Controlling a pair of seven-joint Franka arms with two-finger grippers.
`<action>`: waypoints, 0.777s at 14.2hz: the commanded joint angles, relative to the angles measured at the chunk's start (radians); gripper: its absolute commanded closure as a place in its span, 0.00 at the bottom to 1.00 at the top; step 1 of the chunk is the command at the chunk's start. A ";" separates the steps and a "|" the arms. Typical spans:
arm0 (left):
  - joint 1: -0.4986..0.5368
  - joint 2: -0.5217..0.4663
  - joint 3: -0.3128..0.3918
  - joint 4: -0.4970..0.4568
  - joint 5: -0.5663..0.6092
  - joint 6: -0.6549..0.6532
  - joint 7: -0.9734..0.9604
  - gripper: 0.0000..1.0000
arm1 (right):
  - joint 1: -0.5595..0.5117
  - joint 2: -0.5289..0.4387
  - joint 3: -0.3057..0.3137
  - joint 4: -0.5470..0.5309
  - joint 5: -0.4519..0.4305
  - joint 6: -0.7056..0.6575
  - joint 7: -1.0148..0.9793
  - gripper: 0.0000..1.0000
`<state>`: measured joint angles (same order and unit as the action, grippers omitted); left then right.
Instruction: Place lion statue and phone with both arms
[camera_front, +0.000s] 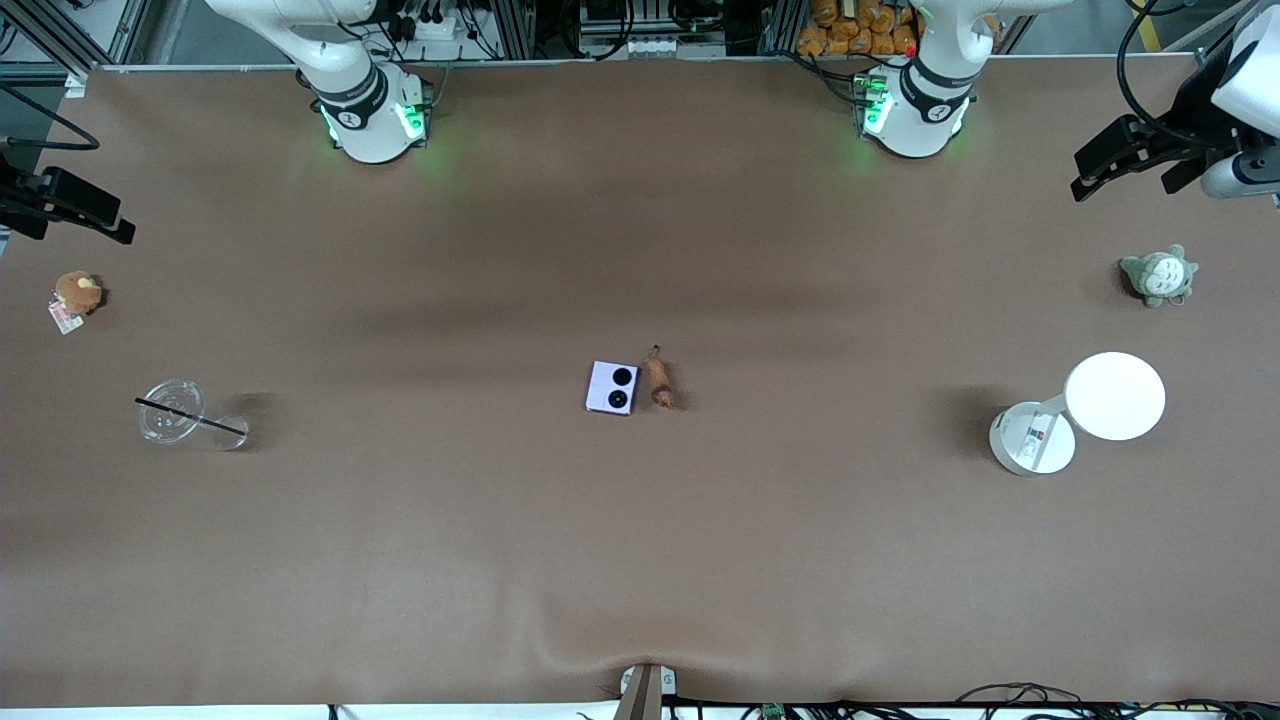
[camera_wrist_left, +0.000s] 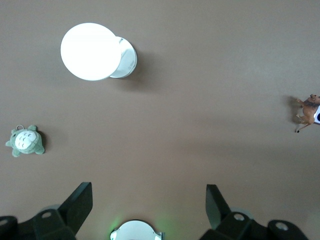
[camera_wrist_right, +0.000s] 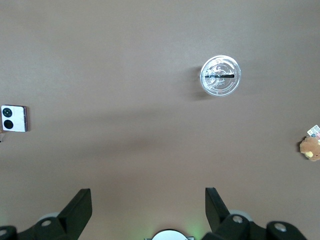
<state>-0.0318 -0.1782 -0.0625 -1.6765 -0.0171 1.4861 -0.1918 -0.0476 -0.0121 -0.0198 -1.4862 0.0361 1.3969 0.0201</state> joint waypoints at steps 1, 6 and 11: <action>0.003 0.013 -0.002 0.035 0.020 -0.030 0.012 0.00 | 0.008 0.001 -0.002 0.006 0.004 -0.006 0.009 0.00; 0.003 0.057 0.000 0.090 0.020 -0.032 0.014 0.00 | 0.008 0.001 -0.002 0.006 0.004 -0.006 0.011 0.00; 0.004 0.072 0.001 0.092 0.020 -0.032 0.015 0.00 | 0.008 0.001 -0.002 0.006 0.005 -0.006 0.011 0.00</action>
<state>-0.0290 -0.1216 -0.0605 -1.6195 -0.0170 1.4834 -0.1918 -0.0475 -0.0121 -0.0197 -1.4863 0.0361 1.3969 0.0201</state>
